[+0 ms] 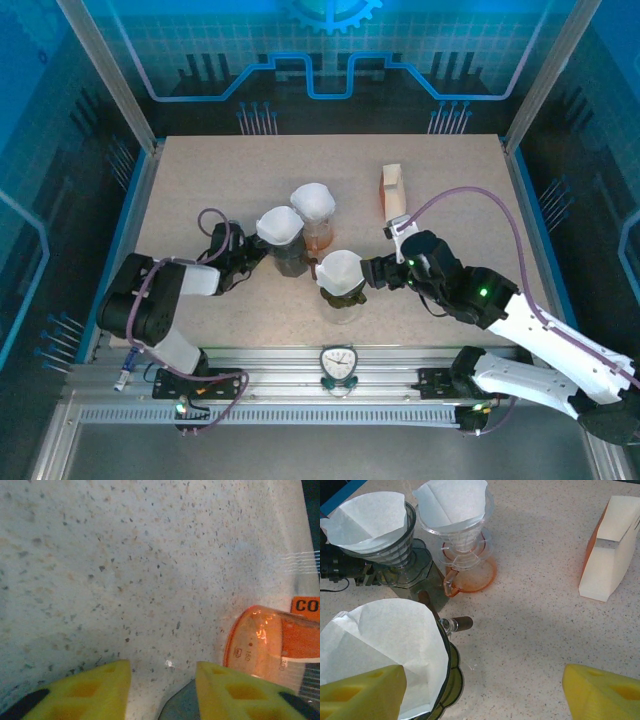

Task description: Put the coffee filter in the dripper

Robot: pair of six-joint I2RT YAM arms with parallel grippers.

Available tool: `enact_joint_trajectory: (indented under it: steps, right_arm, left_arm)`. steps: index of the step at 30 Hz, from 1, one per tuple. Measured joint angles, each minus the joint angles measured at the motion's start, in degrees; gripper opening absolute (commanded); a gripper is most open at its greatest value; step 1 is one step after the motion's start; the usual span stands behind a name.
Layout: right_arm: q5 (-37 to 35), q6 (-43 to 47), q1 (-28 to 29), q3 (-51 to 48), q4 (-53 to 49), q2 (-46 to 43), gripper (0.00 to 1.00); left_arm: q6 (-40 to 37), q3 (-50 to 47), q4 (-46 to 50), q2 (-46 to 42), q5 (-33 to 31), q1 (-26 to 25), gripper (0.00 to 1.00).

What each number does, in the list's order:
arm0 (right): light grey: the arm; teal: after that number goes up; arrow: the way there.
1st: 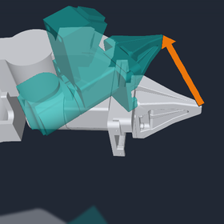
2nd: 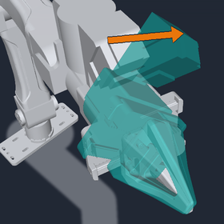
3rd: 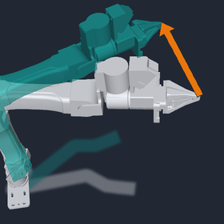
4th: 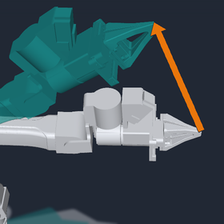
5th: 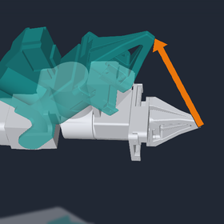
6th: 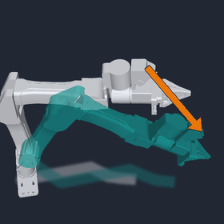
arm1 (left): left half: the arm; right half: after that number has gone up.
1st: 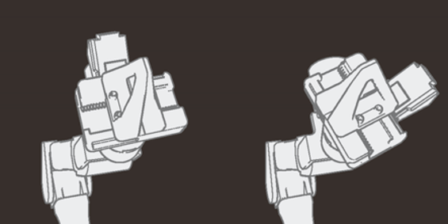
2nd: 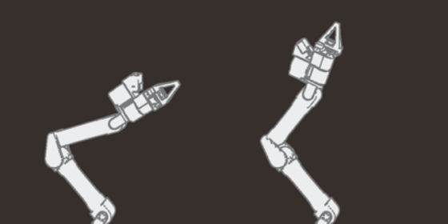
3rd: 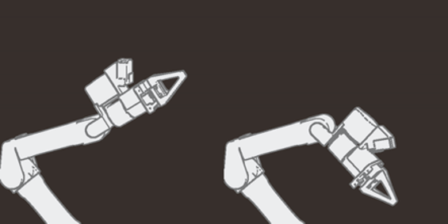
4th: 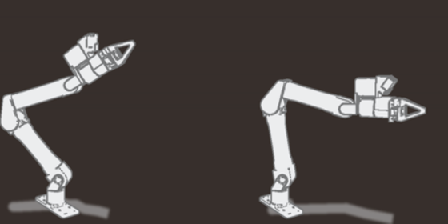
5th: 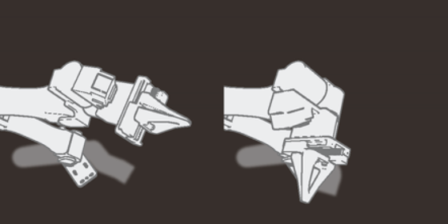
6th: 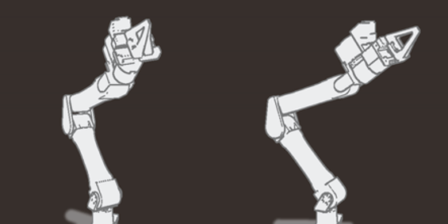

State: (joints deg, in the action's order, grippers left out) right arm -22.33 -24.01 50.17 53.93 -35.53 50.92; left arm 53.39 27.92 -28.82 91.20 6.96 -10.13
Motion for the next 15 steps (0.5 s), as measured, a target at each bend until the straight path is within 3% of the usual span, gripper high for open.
enact_joint_trajectory:
  steps: [6,8,9,11,15]
  right_arm:
    - [-1.92,0.0,0.0,0.07,-0.74,0.2,0.84]
    - [-3.13,-0.02,-0.02,0.07,-1.05,-0.17,0.88]
    - [-3.74,-0.02,-0.09,0.07,-1.11,-0.48,0.97]
    - [-5.18,-0.09,-0.35,0.04,-1.09,-1.46,1.0]
    - [-8.52,-0.15,-1.25,-0.07,-0.63,-3.08,1.0]
  left_arm:
    - [-0.37,0.0,10.51,-9.46,-5.6,3.76,0.63]
    - [-1.38,0.0,15.26,-15.04,-8.5,4.9,0.78]
    - [-1.44,0.0,17.22,-17.49,-9.77,5.22,0.84]
    - [-2.69,0.04,22.01,-23.76,-12.66,5.51,0.96]
    - [-5.86,2.67,30.34,-33.18,-18.36,5.64,0.99]
